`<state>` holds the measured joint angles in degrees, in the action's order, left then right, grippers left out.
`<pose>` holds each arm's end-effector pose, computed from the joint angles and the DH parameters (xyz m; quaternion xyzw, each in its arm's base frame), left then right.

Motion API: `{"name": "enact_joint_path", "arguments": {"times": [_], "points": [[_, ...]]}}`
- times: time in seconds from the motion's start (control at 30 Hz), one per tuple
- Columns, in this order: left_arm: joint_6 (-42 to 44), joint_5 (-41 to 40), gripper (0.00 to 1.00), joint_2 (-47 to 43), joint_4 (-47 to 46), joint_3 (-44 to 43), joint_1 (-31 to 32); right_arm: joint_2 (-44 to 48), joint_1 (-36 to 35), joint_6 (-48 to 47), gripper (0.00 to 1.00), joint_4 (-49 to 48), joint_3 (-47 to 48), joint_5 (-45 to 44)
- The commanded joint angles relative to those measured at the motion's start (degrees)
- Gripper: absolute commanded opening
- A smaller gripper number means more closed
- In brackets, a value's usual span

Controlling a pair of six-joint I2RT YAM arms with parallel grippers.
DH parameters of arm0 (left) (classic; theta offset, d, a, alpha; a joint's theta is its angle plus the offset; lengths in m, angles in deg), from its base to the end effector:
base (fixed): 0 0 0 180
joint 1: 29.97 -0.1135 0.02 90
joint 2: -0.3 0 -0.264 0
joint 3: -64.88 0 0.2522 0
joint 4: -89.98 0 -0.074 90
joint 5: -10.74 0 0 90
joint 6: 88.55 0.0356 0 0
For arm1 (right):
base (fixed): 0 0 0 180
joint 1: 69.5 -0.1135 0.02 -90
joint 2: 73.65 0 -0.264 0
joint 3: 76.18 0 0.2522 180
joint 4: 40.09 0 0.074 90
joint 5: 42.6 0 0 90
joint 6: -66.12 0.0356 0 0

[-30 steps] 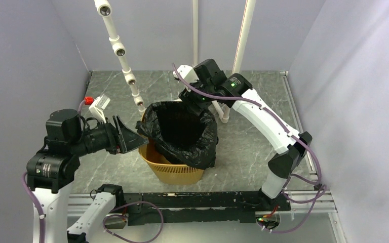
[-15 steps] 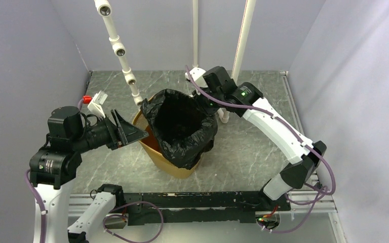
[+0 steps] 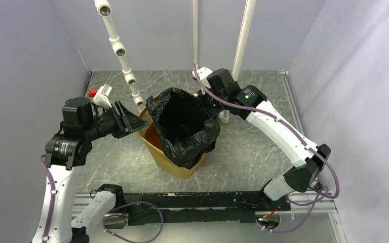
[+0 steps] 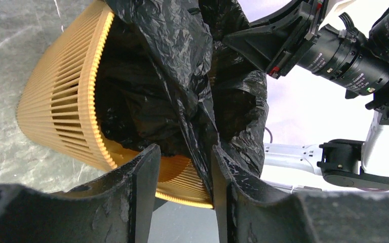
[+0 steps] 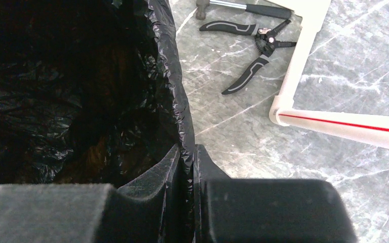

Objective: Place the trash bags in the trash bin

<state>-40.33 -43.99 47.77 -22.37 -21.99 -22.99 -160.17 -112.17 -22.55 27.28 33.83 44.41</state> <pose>0.1238 -0.0359 0.4193 -0.0963 0.8270 -0.4387 0.3381 0.2323 0.2116 0.4016 -0.3151 0.8642 0.1244 0.3720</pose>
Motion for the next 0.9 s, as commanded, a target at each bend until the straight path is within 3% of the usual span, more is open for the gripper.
{"name": "enact_joint_path", "arguments": {"times": [0.0,0.2,0.43,0.87], "points": [[-1.7,0.6,0.46,0.9,-7.5,0.6,0.0,0.6,-0.1,2.0,0.07,-3.3,-0.3,-2.3],[-1.2,5.5,0.47,3.0,-9.3,1.9,0.0,0.0,-0.1,2.3,0.07,-2.9,0.0,-2.3],[1.4,2.8,0.44,3.7,-5.6,2.2,0.0,0.0,-0.1,2.4,0.06,-3.2,0.2,-1.9],[-2.4,5.7,0.4,2.5,-12.7,7.2,0.1,-0.3,0.0,2.9,0.06,-3.2,0.5,-1.4]]}}
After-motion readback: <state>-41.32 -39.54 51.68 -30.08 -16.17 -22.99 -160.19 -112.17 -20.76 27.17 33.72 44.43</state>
